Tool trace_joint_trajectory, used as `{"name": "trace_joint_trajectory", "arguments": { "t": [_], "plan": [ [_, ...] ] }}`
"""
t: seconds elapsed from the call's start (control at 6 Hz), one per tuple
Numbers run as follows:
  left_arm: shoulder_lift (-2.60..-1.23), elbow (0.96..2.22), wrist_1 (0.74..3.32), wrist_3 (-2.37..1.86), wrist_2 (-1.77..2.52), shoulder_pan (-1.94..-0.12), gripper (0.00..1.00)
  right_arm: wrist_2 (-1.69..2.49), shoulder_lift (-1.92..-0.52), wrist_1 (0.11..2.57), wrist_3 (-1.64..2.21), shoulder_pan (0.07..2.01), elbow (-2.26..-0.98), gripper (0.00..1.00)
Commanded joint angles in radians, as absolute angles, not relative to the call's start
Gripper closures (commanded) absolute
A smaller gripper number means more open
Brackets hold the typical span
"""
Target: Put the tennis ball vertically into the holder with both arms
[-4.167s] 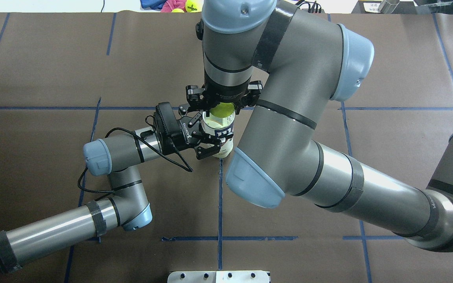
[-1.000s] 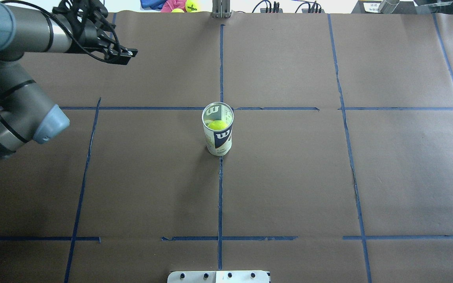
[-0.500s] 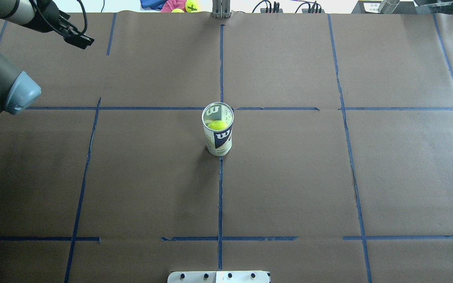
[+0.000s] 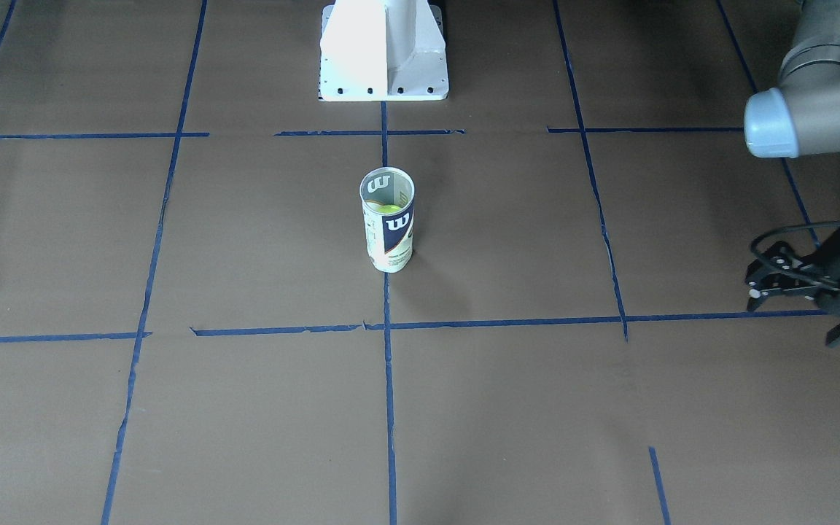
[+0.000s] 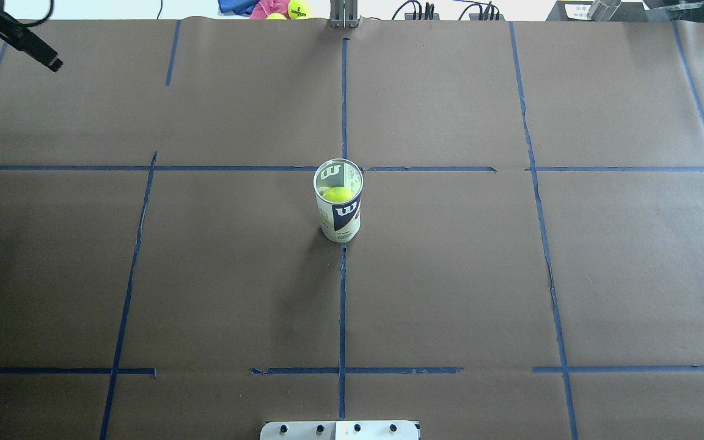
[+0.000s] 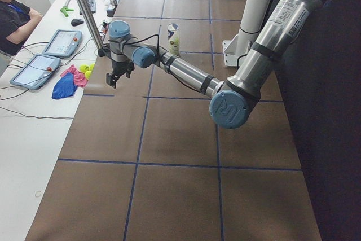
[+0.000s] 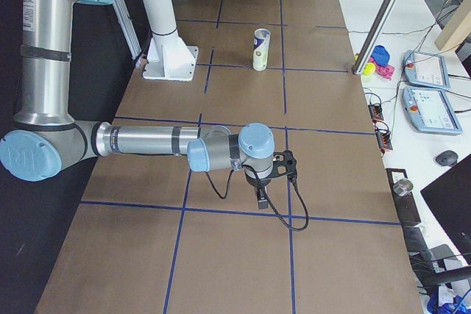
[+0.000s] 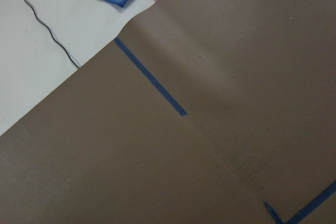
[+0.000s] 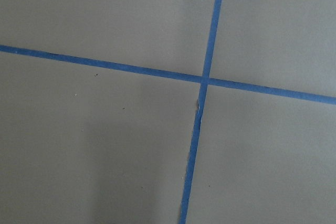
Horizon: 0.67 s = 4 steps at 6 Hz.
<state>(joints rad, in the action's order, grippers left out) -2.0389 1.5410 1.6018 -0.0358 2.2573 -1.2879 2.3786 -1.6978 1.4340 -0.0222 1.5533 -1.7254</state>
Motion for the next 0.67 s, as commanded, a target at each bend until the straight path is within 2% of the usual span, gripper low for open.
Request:
{"name": "trace_joint_trajectory", "arguments": {
  "t": [0.0,0.5],
  "plan": [
    [-1.955,1.525,1.429,0.051,2.359,-1.429,0.00,2.376,-1.695,1.466,-0.018,1.554,-1.733,0.00],
    [-1.714,1.552,1.400,0.169,2.362,-1.531,0.00,2.388,-1.692,1.462,-0.020,1.552,-1.732,0.00]
  ]
}}
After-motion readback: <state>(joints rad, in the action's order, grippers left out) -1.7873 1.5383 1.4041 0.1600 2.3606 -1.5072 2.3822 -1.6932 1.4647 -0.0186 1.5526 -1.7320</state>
